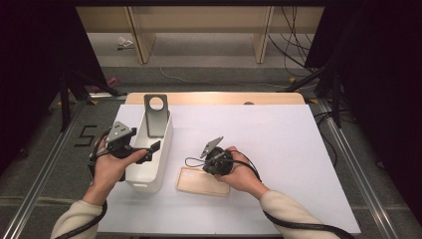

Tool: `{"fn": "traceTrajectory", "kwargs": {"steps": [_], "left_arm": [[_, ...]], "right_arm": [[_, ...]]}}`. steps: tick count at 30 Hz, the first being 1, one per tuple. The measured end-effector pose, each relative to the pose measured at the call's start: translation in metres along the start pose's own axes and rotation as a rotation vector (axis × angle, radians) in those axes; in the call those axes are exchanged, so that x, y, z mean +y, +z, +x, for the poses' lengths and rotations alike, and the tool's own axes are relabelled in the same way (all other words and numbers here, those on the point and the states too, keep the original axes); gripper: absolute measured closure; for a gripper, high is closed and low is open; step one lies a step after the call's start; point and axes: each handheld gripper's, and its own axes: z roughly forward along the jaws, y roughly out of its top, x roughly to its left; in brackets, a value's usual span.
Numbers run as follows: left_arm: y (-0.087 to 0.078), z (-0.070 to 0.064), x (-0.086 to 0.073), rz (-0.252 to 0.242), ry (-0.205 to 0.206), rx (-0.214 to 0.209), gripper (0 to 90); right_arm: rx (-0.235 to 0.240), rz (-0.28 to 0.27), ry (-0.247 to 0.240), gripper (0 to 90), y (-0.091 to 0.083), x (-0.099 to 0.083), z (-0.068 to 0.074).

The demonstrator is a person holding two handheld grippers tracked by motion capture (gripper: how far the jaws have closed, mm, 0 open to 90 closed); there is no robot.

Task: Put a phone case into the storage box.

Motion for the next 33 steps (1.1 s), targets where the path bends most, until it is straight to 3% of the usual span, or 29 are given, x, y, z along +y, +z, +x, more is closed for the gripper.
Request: {"fn": "traceTrajectory", "kwargs": {"steps": [14,24,33], "left_arm": [[0.000,0.000,0.000,0.002,0.001,-0.003,0.2],[0.001,0.000,-0.001,0.003,0.000,-0.004,0.2],[0.001,0.000,-0.001,0.005,0.001,-0.004,0.2]], "right_arm": [[-0.003,0.033,-0.015,90.0,0.014,0.005,0.004],[-0.009,0.035,0.018,90.0,0.018,0.008,0.001],[-0.039,0.034,0.087,90.0,0.019,0.009,-0.003]]}}
